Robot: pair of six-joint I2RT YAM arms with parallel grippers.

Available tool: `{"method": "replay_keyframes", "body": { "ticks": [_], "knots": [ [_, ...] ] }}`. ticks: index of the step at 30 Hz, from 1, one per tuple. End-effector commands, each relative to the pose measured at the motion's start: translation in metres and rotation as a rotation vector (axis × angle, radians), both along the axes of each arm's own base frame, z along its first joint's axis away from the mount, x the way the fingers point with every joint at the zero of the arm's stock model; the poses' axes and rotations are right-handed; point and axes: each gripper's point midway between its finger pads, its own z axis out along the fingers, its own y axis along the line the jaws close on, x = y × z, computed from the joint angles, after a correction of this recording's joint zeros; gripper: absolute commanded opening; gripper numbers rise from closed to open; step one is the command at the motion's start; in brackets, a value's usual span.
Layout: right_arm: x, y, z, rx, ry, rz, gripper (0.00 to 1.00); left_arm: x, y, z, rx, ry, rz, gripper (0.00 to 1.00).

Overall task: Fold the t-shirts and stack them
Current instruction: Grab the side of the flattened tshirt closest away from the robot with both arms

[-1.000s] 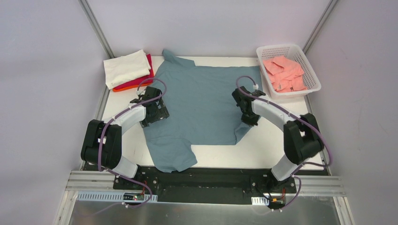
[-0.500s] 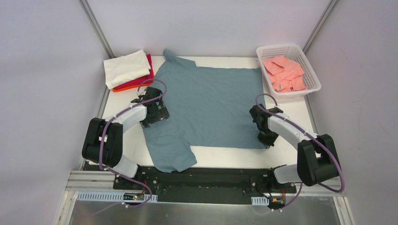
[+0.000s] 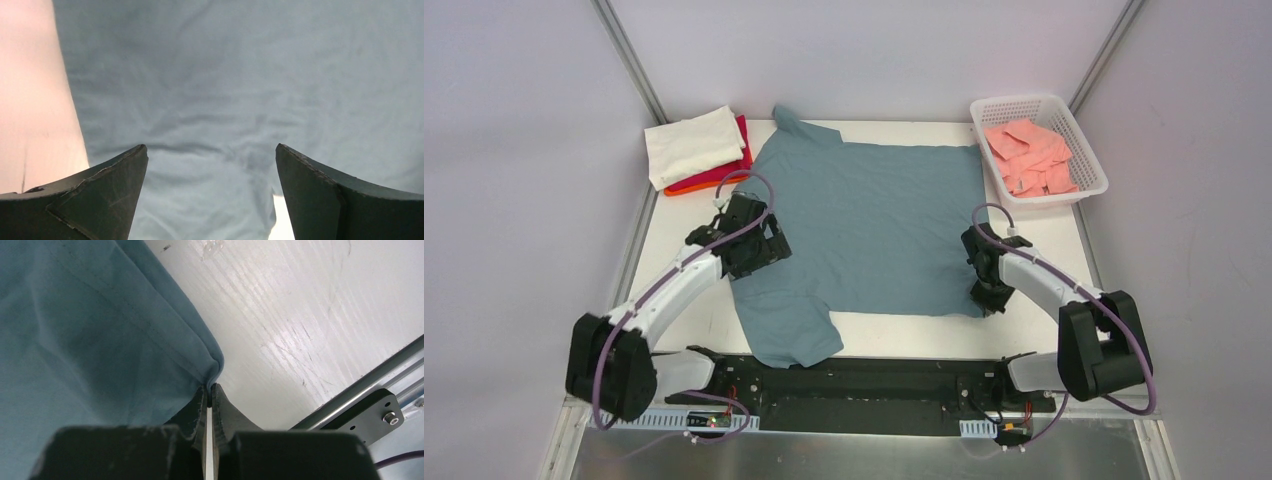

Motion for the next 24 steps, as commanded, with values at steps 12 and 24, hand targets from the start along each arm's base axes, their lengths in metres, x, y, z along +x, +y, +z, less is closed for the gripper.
{"method": "replay_keyframes", "body": {
  "ticks": [12, 24],
  "knots": [
    [0.001, 0.007, 0.004, 0.094, -0.055, 0.060, 0.02, -0.195, -0.027, -0.032, -0.028, 0.386, -0.069, 0.84],
    [0.000, 0.010, 0.002, 0.119, -0.057, 0.069, 0.02, -0.199, -0.033, -0.057, 0.134, 0.398, -0.084, 0.40]
  ]
}}
